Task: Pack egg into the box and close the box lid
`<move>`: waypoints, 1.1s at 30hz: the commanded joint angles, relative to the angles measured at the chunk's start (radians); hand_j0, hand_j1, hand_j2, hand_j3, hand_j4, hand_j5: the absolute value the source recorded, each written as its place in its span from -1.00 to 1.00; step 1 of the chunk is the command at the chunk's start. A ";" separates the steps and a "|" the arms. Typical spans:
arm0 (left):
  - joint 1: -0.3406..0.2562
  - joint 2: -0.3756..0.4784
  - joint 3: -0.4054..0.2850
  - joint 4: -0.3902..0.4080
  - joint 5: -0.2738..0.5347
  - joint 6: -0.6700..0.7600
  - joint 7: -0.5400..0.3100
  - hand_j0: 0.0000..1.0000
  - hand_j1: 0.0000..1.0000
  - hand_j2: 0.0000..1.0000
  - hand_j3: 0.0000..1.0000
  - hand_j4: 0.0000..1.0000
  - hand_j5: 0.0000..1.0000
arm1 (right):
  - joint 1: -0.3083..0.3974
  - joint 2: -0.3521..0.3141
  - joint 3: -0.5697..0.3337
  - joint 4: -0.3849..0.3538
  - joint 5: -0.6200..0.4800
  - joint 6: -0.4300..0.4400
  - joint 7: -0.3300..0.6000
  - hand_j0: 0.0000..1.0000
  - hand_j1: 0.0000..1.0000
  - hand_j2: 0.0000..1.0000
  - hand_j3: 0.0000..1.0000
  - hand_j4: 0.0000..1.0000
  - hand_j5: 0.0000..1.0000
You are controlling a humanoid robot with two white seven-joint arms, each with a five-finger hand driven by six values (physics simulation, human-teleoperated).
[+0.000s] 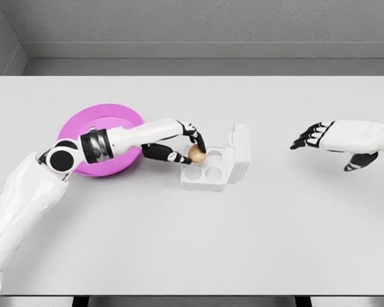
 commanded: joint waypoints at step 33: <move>0.002 0.082 0.037 -0.049 0.062 0.003 0.002 0.67 0.67 0.67 0.67 0.67 0.67 | 0.000 -0.001 -0.001 -0.010 -0.005 0.002 0.000 1.00 1.00 1.00 1.00 1.00 1.00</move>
